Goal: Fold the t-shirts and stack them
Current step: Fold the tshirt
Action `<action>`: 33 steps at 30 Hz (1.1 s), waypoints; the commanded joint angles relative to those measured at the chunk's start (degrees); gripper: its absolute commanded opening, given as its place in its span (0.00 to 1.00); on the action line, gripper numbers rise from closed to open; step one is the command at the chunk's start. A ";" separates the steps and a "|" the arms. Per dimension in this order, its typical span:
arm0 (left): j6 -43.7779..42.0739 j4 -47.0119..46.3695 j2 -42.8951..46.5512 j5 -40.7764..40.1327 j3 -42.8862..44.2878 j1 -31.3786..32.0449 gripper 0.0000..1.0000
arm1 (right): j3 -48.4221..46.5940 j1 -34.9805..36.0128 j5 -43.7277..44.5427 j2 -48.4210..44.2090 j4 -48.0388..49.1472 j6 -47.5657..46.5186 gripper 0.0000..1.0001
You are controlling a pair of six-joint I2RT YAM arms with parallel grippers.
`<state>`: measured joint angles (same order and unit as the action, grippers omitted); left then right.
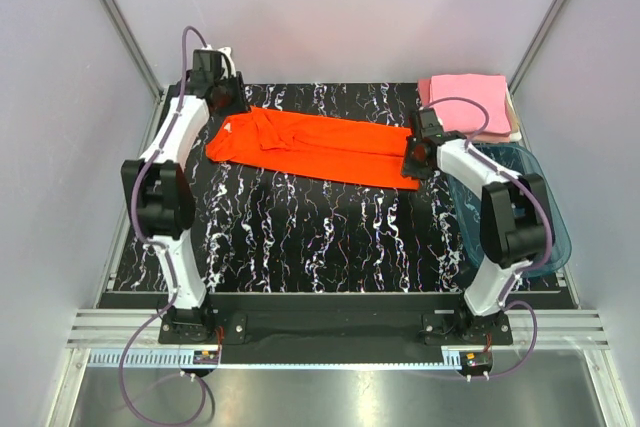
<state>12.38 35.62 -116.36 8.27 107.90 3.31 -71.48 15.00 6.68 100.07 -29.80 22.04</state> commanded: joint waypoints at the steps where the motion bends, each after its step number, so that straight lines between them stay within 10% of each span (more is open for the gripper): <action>1: 3.70 -3.89 4.55 2.27 -9.34 -1.11 0.36 | -3.05 0.20 3.16 2.23 -2.45 -1.38 0.33; 15: 4.05 -5.12 0.17 0.78 -15.70 -7.70 0.36 | -1.56 0.20 5.45 10.32 -3.25 -2.27 0.26; 33: 2.56 -2.66 -16.79 -5.72 0.71 -11.75 0.35 | 1.43 0.20 1.69 5.93 -3.16 -1.83 0.26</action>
<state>15.94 33.41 -130.19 5.15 103.77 -6.90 -71.50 15.00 10.70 108.71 -32.16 19.66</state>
